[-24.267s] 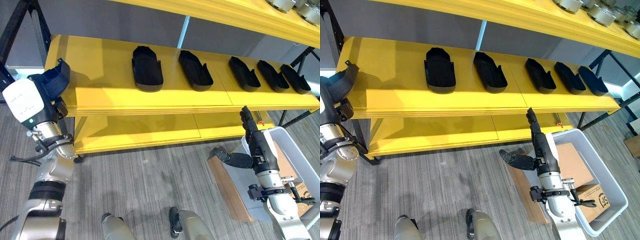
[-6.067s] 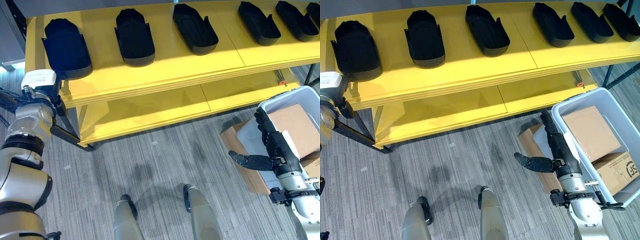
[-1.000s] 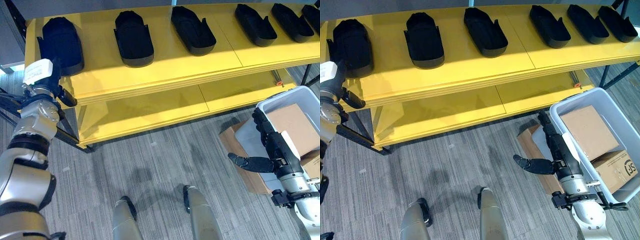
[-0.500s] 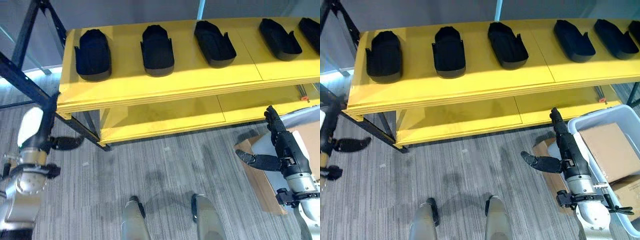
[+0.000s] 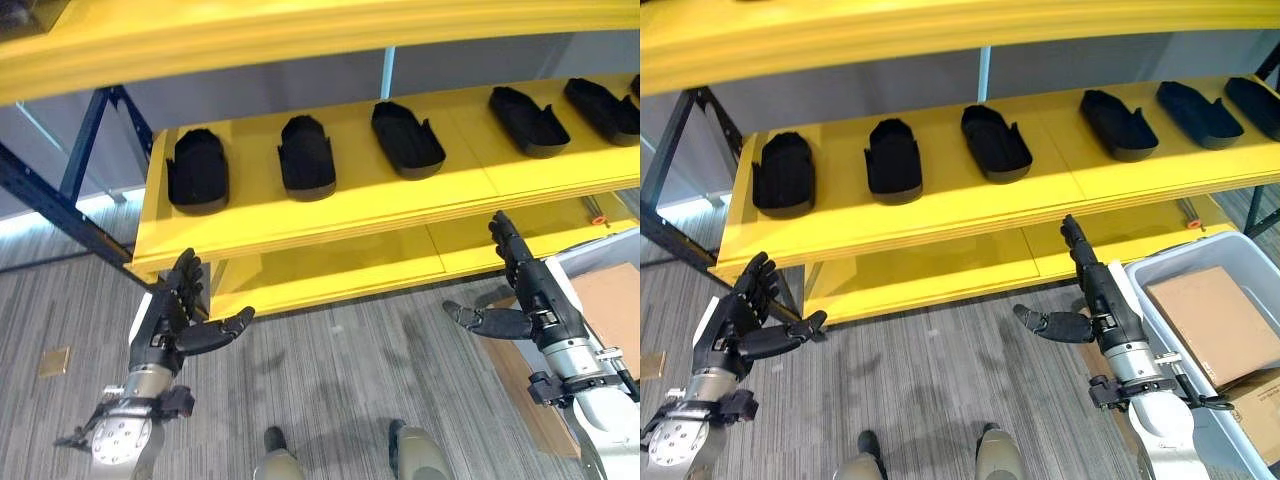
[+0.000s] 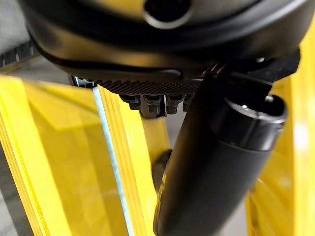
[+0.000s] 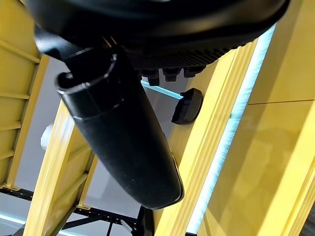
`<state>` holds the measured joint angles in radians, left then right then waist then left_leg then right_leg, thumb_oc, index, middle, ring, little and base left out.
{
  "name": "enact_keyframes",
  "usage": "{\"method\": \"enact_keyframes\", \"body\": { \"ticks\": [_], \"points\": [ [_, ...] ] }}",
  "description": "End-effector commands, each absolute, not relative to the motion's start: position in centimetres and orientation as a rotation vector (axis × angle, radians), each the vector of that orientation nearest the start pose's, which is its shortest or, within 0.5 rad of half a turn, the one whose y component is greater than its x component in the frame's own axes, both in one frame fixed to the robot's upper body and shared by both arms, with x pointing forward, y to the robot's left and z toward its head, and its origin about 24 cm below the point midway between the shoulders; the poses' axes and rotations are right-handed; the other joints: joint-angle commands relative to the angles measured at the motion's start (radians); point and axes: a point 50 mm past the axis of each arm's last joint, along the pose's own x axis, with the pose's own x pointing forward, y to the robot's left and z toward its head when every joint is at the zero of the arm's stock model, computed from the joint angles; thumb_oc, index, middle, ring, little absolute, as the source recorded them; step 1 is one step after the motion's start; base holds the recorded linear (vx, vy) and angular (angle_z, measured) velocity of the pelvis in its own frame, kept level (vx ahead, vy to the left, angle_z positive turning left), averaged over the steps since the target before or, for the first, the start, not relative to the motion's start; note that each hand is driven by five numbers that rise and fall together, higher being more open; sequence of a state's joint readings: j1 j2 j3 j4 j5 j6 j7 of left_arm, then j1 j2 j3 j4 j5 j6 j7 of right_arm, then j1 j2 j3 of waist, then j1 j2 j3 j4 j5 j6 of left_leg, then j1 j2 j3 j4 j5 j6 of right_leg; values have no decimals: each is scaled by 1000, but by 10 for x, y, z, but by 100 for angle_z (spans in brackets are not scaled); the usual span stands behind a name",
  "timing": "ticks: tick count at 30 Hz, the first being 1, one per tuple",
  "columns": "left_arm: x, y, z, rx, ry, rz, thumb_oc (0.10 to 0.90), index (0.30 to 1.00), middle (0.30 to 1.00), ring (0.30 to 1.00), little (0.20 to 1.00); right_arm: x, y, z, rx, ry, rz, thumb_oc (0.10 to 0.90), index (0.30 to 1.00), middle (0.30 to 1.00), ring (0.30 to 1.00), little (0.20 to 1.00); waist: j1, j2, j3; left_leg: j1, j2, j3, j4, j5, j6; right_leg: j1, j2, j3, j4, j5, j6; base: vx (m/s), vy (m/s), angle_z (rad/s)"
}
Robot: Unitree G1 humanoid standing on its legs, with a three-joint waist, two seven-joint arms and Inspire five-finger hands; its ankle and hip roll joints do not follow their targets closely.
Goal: Move parts from the plastic box to the shelf.
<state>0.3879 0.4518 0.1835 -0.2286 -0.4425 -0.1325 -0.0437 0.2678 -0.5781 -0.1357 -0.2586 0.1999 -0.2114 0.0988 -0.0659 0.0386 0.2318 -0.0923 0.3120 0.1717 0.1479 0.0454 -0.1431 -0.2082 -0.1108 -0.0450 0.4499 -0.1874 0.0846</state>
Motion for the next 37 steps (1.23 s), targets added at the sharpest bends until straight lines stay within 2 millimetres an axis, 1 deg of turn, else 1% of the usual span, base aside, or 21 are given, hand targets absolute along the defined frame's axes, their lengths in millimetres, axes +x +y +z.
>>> {"method": "enact_keyframes", "body": {
  "ticks": [1, 2, 4, 5, 6, 7, 8, 9, 10, 11, 12, 13, 15, 17, 20, 23, 24, 28, 31, 32, 37],
  "points": [
    [169, 266, 90, -3, -221, 87, 900, 1000, 1000, 1000, 1000, 196, -250, 136, -426, -393, 133, 900, 1000, 1000, 1000, 1000, 15, -4, -123, -1, 69, -85, -113, 236, 27, 69, 46, -37, -59, 8, -44, 20, -250, -5],
    [166, 264, 86, -17, -204, 75, 900, 1000, 1000, 1000, 1000, 195, -250, 136, -412, -393, 138, 900, 1000, 1000, 1000, 1000, 21, -1, -127, -2, 79, -92, -123, 290, 17, 74, 60, -45, -64, 6, -49, -7, -228, 0],
    [159, 261, 77, -53, -162, 59, 900, 1000, 1000, 1000, 1000, 190, -255, 132, -390, -372, 129, 900, 1000, 1000, 1000, 1000, 22, 4, -136, -7, 87, -91, -154, 342, 3, 90, 81, -61, -94, 5, -63, -22, -205, 12],
    [159, 260, 73, -58, -141, 45, 900, 1000, 1000, 1000, 1000, 189, -255, 131, -396, -364, 134, 900, 1000, 1000, 1000, 1000, 23, 5, -135, -14, 90, -80, -159, 378, -6, 104, 88, -75, -114, 8, -69, -44, -202, 22],
    [161, 258, 71, -16, -123, 8, 900, 1000, 1000, 1000, 1000, 189, -258, 129, -402, -350, 123, 900, 1000, 1000, 1000, 1000, 18, 5, -131, -26, 95, -41, -161, 405, -13, 123, 91, -97, -139, 17, -77, -41, -167, 43],
    [160, 259, 71, -5, -123, 8, 900, 1000, 1000, 1000, 1000, 188, -260, 129, -408, -345, 117, 900, 1000, 1000, 1000, 1000, 14, -1, -125, -25, 86, -23, -164, 407, -13, 138, 85, -104, -151, 17, -78, -86, -178, 58],
    [157, 260, 63, -40, -99, 27, 900, 1000, 1000, 1000, 1000, 186, -260, 125, -404, -322, 125, 900, 1000, 1000, 1000, 1000, 12, -17, -118, -17, 51, 5, -135, 335, 7, 159, 75, -109, -200, 47, -75, -77, -129, 57],
    [155, 260, 61, -37, -86, 25, 900, 1000, 1000, 1000, 1000, 184, -259, 122, -392, -309, 134, 900, 1000, 1000, 1000, 1000, 17, -25, -120, -15, 13, -17, -115, 281, 23, 174, 66, -107, -241, 67, -67, -78, -96, 44],
    [155, 260, 61, -37, -86, 24, 900, 1000, 1000, 1000, 1000, 184, -259, 122, -392, -308, 134, 900, 1000, 1000, 1000, 1000, 16, -25, -119, -15, 12, -18, -111, 278, 25, 178, 65, -107, -245, 69, -66, -56, -27, 33],
    [155, 257, 60, -35, -88, 18, 900, 1000, 1000, 1000, 1000, 184, -259, 121, -387, -303, 144, 900, 1000, 1000, 1000, 1000, 20, -36, -123, -17, -35, -48, -84, 212, 45, 184, 52, -112, -282, 95, -60, -74, -16, 26],
    [156, 252, 56, -75, -77, 8, 900, 1000, 1000, 1000, 1000, 182, -258, 117, -367, -290, 149, 900, 1000, 1000, 1000, 1000, 13, -53, -137, 8, -102, -58, -61, 112, 63, 202, 30, -125, -349, 131, -47, -81, -17, 21],
    [156, 252, 56, -75, -77, 8, 900, 1000, 1000, 1000, 1000, 182, -258, 117, -367, -290, 149, 900, 1000, 1000, 1000, 1000, 13, -53, -138, 5, -103, -58, -61, 114, 64, 201, 30, -126, -354, 135, -47, -45, 10, 20],
    [158, 247, 51, -100, -63, -3, 900, 1000, 1000, 1000, 1000, 182, -256, 109, -323, -268, 132, 900, 1000, 1000, 1000, 1000, 8, -52, -157, 40, -156, -77, -81, 37, 79, 211, 24, -124, -387, 156, -33, 8, 69, 27],
    [159, 240, 46, -102, -50, -9, 900, 1000, 1000, 1000, 1000, 180, -255, 99, -235, -238, 112, 900, 1000, 1000, 1000, 1000, 2, -38, -183, 72, -187, -84, -169, 43, 85, 213, 25, -134, -425, 186, -17, 28, 136, 21],
    [161, 231, 35, -149, -23, -19, 900, 1000, 1000, 1000, 1000, 179, -250, 84, -170, -181, 115, 900, 1000, 1000, 1000, 1000, -4, -34, -207, 100, -208, -80, -229, 44, 89, 211, 10, -124, -448, 214, 0, 26, 156, 15],
    [164, 225, 30, -168, -7, -30, 900, 1000, 1000, 1000, 1000, 180, -246, 77, -144, -157, 110, 900, 1000, 1000, 1000, 1000, -7, -37, -217, 106, -220, -72, -235, 31, 97, 210, -3, -117, -453, 227, 12, 7, 127, -16],
    [171, 218, 27, -183, -1, -47, 900, 1000, 1000, 1000, 1000, 185, -239, 67, -116, -129, 116, 900, 1000, 1000, 1000, 1000, -8, -42, -216, 109, -233, -62, -235, 17, 106, 202, -22, -109, -448, 237, 27, -25, 135, -8],
    [183, 212, 26, -175, -3, -63, 900, 1000, 1000, 1000, 1000, 197, -225, 56, -79, -98, 137, 900, 1000, 1000, 1000, 1000, -6, -52, -221, 120, -245, -39, -235, -6, 117, 195, -42, -88, -450, 252, 43, -13, 100, -23],
    [187, 211, 25, -166, -2, -55, 900, 1000, 1000, 1000, 1000, 200, -220, 54, -51, -95, 151, 900, 1000, 1000, 1000, 1000, -4, -57, -224, 127, -246, -29, -235, -11, 120, 196, -47, -78, -454, 257, 49, 13, 43, -20],
    [191, 208, 22, -148, 12, -65, 900, 1000, 1000, 1000, 1000, 203, -215, 49, -54, -70, 164, 900, 1000, 1000, 1000, 1000, -5, -61, -231, 133, -247, -20, -235, -18, 122, 198, -49, -71, -460, 262, 53, 21, 31, -13],
    [193, 206, 22, -107, 20, -81, 900, 1000, 1000, 1000, 1000, 203, -210, 46, -36, -49, 189, 900, 1000, 1000, 1000, 1000, -6, -70, -238, 149, -245, -9, -235, -27, 126, 206, -51, -59, -467, 265, 57, 22, 16, -13]
  ]
}}
